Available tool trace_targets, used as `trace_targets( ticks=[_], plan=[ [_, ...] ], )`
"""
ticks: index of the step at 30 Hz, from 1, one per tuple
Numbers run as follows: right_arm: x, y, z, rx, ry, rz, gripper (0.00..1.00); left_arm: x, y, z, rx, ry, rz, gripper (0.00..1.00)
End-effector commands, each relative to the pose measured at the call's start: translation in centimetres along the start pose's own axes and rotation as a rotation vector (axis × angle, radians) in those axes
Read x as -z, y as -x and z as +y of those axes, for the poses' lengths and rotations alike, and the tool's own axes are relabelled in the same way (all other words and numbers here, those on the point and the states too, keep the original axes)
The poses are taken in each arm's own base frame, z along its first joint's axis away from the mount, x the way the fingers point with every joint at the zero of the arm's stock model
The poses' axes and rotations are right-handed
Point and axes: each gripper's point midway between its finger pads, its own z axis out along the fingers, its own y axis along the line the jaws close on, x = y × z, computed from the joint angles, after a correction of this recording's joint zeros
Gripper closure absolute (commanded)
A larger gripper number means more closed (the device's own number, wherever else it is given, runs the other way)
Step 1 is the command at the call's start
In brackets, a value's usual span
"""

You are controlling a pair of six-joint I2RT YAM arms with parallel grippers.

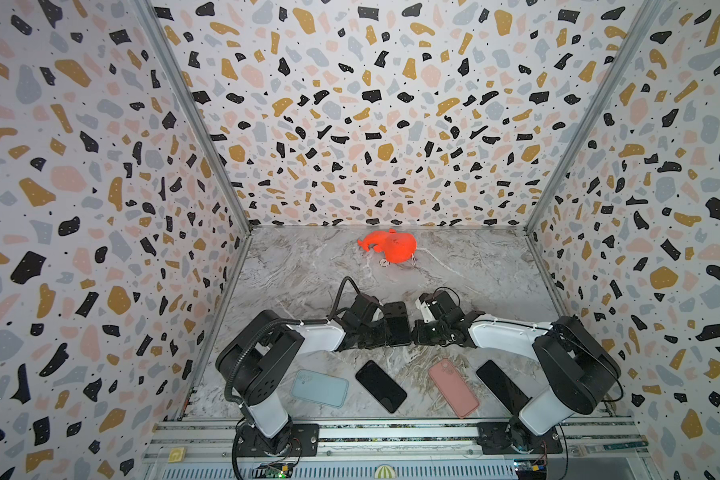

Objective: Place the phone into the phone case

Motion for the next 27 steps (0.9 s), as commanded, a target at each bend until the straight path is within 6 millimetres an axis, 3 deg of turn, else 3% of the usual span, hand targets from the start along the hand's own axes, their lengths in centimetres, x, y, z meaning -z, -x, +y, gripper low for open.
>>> trace_targets(
  ticks=[1,11,15,21,27],
  plan=[
    [-1.9,-2.6,1.3,0.011,0.074,0.102,0.94,-1.2,-1.5,-0.1,-0.011,-0.032,0.052,0.67],
    [-2.1,-3.8,1.3,-0.009,0.092,0.127,0.94,-1.1,-1.2,-0.6,-0.017,-0.042,0.045,0.67],
    [-1.1,-2.4,1.3,0.0,0.076,0.09,0.94,-0.4,-0.8,-0.4,-0.037,-0.012,0.029,0.65],
    [0.8,0.4,0.5,0.018,0.031,0.02,0.93,1.2,0.5,-0.4,-0.083,0.047,-0.009,0.54],
    [1.1,0.6,0.7,0.023,0.028,0.016,0.91,1.6,0.8,0.1,-0.085,0.062,-0.02,0.5]
  ],
)
